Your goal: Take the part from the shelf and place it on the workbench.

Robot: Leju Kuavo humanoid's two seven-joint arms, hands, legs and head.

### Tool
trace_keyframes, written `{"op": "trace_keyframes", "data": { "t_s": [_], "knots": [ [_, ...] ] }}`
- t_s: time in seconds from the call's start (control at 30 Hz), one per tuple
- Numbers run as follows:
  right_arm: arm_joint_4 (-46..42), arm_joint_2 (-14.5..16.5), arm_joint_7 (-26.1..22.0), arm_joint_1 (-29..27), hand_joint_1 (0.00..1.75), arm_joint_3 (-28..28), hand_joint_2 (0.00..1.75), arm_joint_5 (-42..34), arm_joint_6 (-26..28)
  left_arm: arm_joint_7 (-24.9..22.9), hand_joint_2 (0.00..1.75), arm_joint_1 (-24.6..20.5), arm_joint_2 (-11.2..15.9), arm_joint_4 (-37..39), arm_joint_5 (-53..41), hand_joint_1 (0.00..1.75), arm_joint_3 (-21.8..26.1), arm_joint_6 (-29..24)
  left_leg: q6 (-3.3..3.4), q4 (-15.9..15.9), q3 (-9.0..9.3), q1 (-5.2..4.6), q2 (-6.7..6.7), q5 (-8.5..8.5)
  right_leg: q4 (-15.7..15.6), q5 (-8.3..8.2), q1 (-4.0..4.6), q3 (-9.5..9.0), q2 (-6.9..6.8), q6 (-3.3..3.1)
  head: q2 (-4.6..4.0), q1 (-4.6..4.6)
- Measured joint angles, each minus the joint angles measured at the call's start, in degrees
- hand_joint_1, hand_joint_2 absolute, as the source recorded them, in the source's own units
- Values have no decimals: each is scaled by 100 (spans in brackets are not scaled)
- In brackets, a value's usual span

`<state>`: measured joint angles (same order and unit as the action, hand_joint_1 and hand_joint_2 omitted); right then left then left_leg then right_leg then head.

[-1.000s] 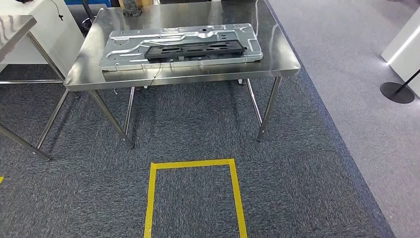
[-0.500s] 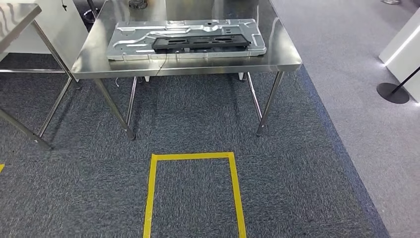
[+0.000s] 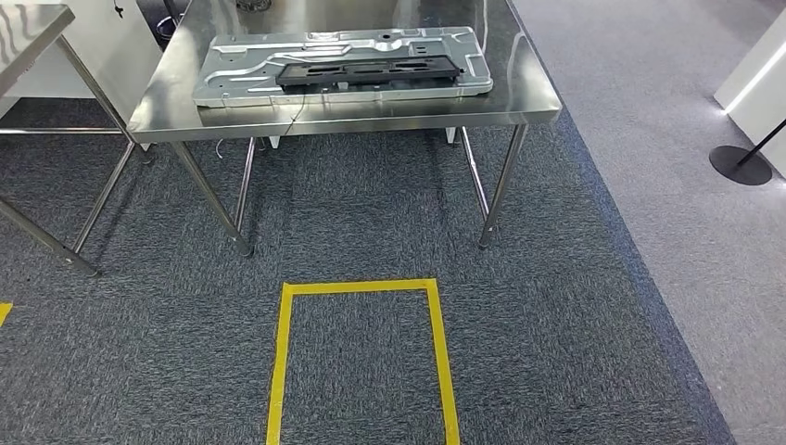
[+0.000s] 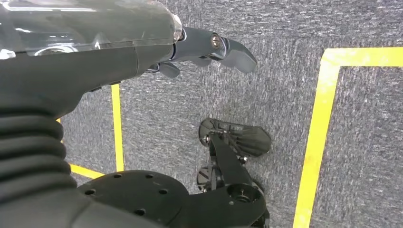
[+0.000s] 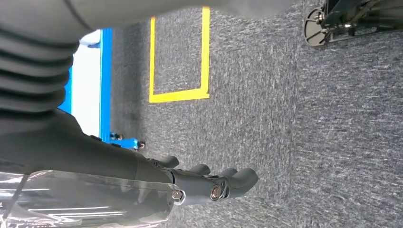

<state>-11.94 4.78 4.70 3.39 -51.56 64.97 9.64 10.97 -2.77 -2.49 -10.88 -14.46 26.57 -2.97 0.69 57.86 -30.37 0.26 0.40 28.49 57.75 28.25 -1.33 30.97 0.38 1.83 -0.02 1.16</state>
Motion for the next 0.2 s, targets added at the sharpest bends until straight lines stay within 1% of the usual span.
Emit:
{"op": "trace_keyframes", "data": {
  "t_s": [0.03, 0.2],
  "knots": [
    [1, -1, -5, 1, 0, -8, 175, -9, -2, 2, 175, -1, 0, 0, 2, 0, 14, -2, -7, -5, 1, 5, 0, -4, 0, -2, 5, 0, 0, -7, -1, -1],
    [-3, -8, -76, -9, 0, -4, 175, -166, -49, 1, 175, 10, 0, -1, 60, 0, 43, 24, -35, -22, 4, 12, 1, -21, 1, -8, 24, 0, 0, -22, -1, -1]
  ]
}}
